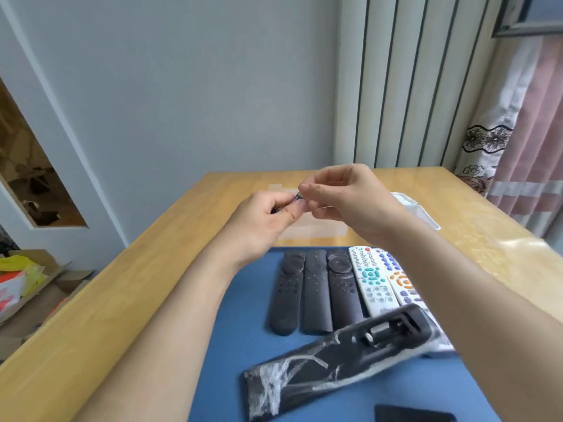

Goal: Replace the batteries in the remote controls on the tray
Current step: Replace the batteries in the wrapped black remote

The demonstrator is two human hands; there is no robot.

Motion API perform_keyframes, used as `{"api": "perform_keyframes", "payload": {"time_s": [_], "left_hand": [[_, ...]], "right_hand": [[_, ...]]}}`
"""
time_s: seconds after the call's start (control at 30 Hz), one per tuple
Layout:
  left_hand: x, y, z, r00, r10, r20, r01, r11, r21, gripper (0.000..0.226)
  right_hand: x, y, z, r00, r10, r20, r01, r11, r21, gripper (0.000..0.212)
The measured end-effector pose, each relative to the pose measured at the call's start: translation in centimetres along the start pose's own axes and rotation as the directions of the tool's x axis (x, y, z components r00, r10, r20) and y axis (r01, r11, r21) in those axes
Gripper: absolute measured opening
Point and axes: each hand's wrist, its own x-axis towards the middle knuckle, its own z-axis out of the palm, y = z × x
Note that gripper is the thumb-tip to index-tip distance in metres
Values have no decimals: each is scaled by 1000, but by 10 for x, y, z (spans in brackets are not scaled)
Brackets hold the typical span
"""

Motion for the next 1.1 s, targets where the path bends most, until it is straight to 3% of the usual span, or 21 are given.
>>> {"api": "perform_keyframes", "payload": {"time_s": [0.07, 0.1, 0.17, 0.2, 0.27, 0.37, 0.43, 0.53, 0.7, 0.77, 0.87, 0.9, 0.97, 1.03, 1.1], "left_hand": [[-15, 11, 10, 999, -11, -50, 12, 1000, 23, 38], [-24, 15, 16, 999, -31, -41, 33, 999, 38, 41], [-39, 18, 25, 996, -91, 18, 89, 991, 99, 38], [-48, 18, 30, 991, -115, 62, 109, 989, 101, 34], [-63, 14, 38, 982, -139, 128, 137, 990, 22, 19], [-76, 9, 46, 971, -160, 177, 178, 980, -93, 20], [-81, 8, 49, 975, -156, 156, 175, 977, -118, 21], [-84, 5, 52, 985, -138, 100, 155, 970, -187, 19], [-90, 14, 51, 996, -90, -12, 81, 938, -336, 18], [-90, 24, 45, 980, -52, -192, -34, 906, -421, 16], [-90, 32, 30, 897, -55, -439, -210, 821, -531, 15], [-90, 32, 27, 877, -73, -475, -238, 793, -561, 14], [-93, 33, 22, 869, -111, -483, -228, 776, -588, 11], [-93, 34, 26, 886, -122, -446, -191, 781, -594, 9], [-92, 34, 38, 914, -105, -391, -141, 822, -551, 5]], "right_hand": [[-26, -6, -2, 1000, -6, 24, 5, 1000, 24, 8], [-42, -9, -7, 999, 14, 49, -12, 1000, -28, 10], [-66, -14, -19, 980, 88, 181, -45, 973, -227, 33], [-80, -15, -26, 952, 147, 267, -33, 921, -389, 50], [-100, -15, -33, 871, 325, 369, 26, 719, -695, 82], [-117, -11, -29, 773, 530, 349, 99, 443, -891, 111], [-123, -5, -26, 777, 535, 332, 156, 347, -925, 112], [-124, -2, -21, 819, 475, 322, 200, 289, -936, 97], [-129, -5, -16, 865, 390, 315, 179, 346, -921, 65], [-130, -13, -22, 917, 302, 262, 157, 332, -930, 50], [-125, -23, -35, 983, 167, 77, 19, 322, -947, 39], [-123, -22, -38, 993, 118, 4, -42, 384, -922, 40], [-120, -16, -37, 990, 57, -132, -139, 614, -777, 42], [-121, -7, -29, 979, 116, -167, -178, 887, -425, 39], [-123, 0, -20, 976, 178, -127, -194, 972, -129, 37]]}}
